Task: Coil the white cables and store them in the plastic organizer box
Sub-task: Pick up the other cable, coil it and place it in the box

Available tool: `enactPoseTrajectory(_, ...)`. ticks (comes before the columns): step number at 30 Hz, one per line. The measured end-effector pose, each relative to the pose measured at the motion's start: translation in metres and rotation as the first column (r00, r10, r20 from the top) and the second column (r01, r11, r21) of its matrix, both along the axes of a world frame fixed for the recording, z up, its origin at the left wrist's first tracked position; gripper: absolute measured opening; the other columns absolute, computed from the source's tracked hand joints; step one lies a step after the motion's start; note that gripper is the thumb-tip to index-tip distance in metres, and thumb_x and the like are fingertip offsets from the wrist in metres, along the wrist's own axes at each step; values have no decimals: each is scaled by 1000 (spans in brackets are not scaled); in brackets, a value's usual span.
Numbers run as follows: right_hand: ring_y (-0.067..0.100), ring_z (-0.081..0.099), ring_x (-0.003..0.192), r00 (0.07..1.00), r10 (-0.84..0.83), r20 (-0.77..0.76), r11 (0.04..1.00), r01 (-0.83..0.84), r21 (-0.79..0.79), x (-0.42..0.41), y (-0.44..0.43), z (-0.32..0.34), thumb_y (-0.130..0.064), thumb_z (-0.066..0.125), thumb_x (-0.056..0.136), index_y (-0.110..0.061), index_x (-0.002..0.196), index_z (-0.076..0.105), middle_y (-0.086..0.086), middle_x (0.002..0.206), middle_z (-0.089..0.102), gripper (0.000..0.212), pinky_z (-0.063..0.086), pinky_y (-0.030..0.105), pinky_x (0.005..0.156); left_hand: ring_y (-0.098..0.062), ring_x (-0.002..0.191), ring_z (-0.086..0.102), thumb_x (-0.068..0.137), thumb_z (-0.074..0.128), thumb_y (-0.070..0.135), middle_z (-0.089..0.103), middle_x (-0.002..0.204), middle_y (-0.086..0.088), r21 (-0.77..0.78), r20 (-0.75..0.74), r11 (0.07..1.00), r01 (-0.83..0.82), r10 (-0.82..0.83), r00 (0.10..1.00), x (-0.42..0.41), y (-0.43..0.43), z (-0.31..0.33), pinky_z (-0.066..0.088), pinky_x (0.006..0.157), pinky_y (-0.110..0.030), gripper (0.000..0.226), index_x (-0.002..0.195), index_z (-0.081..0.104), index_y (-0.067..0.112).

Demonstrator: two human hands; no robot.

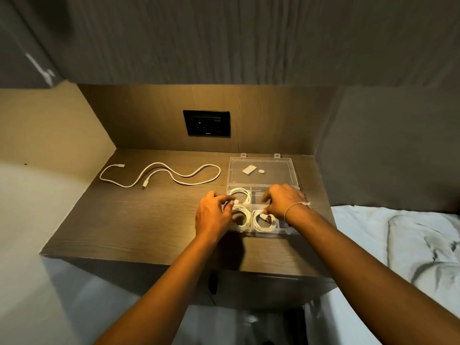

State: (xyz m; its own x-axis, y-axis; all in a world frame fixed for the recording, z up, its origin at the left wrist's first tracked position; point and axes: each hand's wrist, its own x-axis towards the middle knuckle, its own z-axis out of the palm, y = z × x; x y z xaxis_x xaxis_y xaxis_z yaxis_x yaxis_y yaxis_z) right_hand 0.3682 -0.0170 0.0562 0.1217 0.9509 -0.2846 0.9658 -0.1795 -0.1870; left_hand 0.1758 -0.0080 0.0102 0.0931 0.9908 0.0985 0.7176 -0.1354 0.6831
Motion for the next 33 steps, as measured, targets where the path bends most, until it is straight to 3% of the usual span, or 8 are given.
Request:
enactPoseTrajectory(3,26,67,103,995,9,-101,992,3,124,-23,9,2,-31,74,85,-31,116,70,4,109,75,31,56,39,87,-16,96,54,92,60,30,53,96,6,2,-47,993,-122,122,991,-48,11,-4,50,73,-34,19,107,70,36)
enactPoseTrajectory(7,19,69,102,987,104,-121,967,-72,242,-75,38,0,-27,69,89,-30,118,70,-1,104,77,29,52,30,85,-22,108,50,93,59,27,56,109,0,-57,-161,980,-188,177,971,-118,31,-9,49,83,-38,22,112,67,33)
enactPoseTrajectory(14,31,52,122,957,281,77,930,-291,225,-170,90,-18,-32,58,94,-24,132,59,8,128,63,39,47,43,97,-22,114,49,94,56,30,57,122,-2,-62,-340,964,-257,221,914,-206,64,-10,45,85,-36,28,121,62,31)
enactPoseTrajectory(19,32,51,121,986,147,82,979,-157,127,-196,100,-46,-31,59,93,-18,119,62,11,126,61,30,46,41,96,-25,121,50,94,55,32,57,131,-4,-91,-389,969,-231,179,904,-228,93,-15,45,94,-40,38,130,57,22)
enactPoseTrajectory(23,33,51,120,992,95,84,982,-107,154,-205,93,-62,-30,55,95,-19,123,63,12,128,58,31,45,41,99,-27,123,50,93,56,34,56,132,-6,-116,-429,980,-162,98,898,-227,111,-18,47,96,-42,44,135,53,22)
enactPoseTrajectory(29,34,50,125,1000,22,-4,990,-21,137,-213,99,-56,-19,59,91,-22,145,38,13,135,56,58,47,47,100,-26,124,48,93,56,34,56,133,-5,-115,-422,984,-134,73,904,-230,115,-24,46,96,-39,45,137,50,23)
enactPoseTrajectory(33,32,54,120,997,2,79,994,-10,110,-219,112,-52,-20,58,93,-18,128,60,12,127,60,35,51,43,96,-25,126,48,93,57,34,54,137,-3,-125,-382,984,-129,72,921,-235,115,-25,45,98,-39,47,139,48,24)
